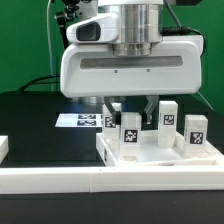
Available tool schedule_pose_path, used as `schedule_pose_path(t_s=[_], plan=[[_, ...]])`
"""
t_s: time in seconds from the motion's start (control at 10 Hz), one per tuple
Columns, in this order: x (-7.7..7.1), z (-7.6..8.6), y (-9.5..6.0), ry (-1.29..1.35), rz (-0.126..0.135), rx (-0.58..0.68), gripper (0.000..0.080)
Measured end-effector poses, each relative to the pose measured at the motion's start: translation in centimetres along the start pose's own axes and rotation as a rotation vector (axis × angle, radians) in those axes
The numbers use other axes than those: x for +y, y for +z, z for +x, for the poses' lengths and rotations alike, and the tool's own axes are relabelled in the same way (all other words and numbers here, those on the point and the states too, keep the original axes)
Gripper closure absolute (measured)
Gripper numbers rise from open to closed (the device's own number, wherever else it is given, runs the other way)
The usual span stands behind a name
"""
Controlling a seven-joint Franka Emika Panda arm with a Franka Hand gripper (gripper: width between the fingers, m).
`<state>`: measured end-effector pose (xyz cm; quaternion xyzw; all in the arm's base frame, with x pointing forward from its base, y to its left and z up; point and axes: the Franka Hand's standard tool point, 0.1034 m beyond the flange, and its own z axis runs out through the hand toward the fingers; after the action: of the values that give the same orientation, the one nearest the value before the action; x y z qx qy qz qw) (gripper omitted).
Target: Assemble square table
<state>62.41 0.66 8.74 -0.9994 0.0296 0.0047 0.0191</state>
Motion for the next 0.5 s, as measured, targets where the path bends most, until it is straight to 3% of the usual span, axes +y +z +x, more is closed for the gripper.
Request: schedule_pose_path(t_s=[0.3, 0.5], plan=[[0.15, 0.0, 0.05, 0.259, 0.006, -0.001, 0.051], [0.47, 0.11, 0.1, 0.477, 0.036, -0.003, 0.0509]])
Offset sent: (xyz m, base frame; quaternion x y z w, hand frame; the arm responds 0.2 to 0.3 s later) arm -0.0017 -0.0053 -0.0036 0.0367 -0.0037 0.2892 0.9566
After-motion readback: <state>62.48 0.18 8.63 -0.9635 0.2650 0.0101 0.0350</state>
